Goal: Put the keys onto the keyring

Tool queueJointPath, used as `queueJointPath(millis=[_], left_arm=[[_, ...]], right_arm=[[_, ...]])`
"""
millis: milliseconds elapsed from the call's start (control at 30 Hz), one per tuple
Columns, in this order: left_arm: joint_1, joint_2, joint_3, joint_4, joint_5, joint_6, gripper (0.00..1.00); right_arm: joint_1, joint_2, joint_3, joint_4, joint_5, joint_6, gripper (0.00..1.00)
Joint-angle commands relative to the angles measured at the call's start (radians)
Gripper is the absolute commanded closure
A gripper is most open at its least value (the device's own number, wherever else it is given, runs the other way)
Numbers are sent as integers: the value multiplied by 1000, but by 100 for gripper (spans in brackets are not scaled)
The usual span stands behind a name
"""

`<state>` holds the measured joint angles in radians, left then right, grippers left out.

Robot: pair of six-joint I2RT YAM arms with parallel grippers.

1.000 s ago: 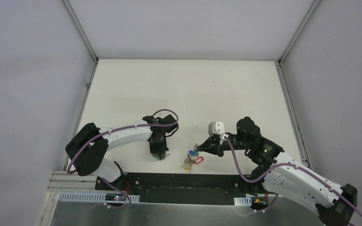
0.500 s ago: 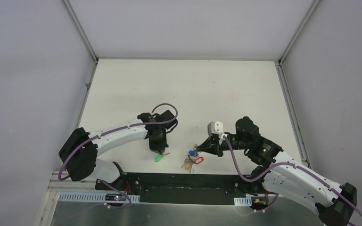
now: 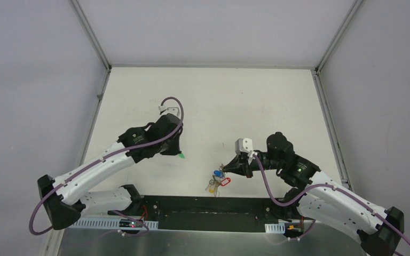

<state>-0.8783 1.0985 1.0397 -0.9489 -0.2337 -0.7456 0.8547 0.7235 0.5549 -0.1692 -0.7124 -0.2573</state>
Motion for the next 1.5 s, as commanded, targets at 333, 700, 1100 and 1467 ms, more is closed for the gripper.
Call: queueJointPath(millis=[333,700,1100,1467], left_arm=[[-13,-319,-181,605,474,755,100],[-24,-222,-214,783,877,895,100],[-169,-205,-239,798,797,1110,100],[-220,-221,-247,792,693,1219,100]], right_arm=[[1,27,71,87,-24,69,100],[2,12,38,165,-40,99,100],[3,-64,-42,190,-127,-80,100],[3,-63,-23,92,-207,-231,100]])
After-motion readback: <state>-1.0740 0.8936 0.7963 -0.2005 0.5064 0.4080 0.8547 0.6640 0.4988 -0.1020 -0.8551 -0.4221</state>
